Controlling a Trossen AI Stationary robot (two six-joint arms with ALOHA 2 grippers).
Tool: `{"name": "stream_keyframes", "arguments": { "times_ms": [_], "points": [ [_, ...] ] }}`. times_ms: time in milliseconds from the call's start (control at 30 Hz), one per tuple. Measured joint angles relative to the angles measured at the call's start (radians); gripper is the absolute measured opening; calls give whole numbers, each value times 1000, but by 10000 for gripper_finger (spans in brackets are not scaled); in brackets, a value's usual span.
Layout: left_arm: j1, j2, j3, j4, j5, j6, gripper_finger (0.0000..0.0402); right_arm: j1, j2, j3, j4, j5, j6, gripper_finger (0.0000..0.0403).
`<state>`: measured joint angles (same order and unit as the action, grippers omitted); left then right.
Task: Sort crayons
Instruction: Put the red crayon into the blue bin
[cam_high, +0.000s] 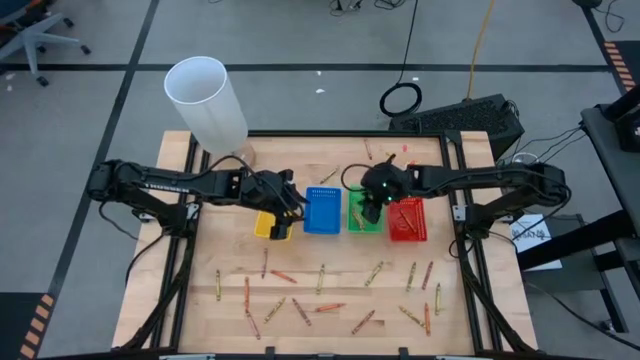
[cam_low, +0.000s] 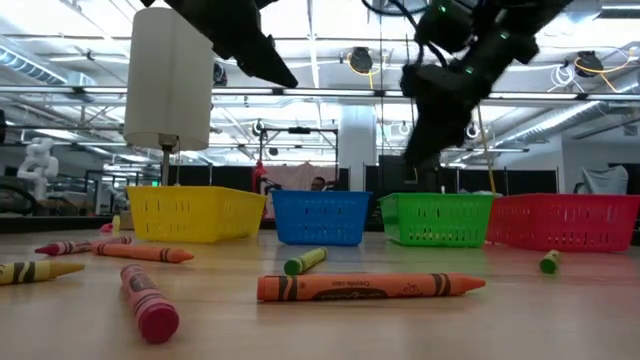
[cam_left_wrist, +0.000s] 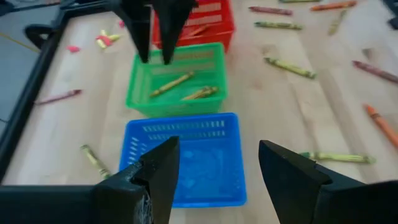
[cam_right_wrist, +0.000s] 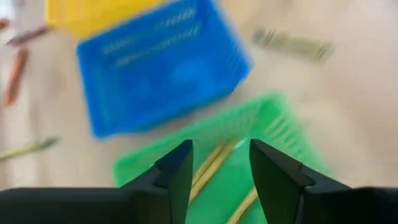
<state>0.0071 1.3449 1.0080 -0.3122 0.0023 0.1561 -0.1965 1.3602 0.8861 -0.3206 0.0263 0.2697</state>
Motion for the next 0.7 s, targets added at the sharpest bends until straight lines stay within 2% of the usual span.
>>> {"name": "stream_keyframes", "arguments": {
  "times_ms": [100, 233, 300, 367, 500, 600, 700],
  "points": [
    [1, 4, 0, 35, -33, 18, 218, -17, -7, 41, -3, 153, -95, 141],
    [18, 13, 0, 80, -46, 33, 218, -59, -5, 82, 4, 493, -144, 140],
    [27, 11, 0, 97, -47, 34, 218, -105, 2, 100, 5, 564, -180, 140],
    [35, 12, 0, 106, -48, 42, 219, -173, 9, 102, 4, 516, -199, 140],
    [56, 12, 0, 126, -47, 41, 219, -324, 57, 102, 12, 275, -230, 140],
    [60, 30, 0, 121, -48, 37, 219, -402, 113, 102, 58, 233, -230, 140],
    [63, 46, 0, 133, -46, 41, 219, -462, 184, 102, 113, 234, -218, 140]
  ]
}}
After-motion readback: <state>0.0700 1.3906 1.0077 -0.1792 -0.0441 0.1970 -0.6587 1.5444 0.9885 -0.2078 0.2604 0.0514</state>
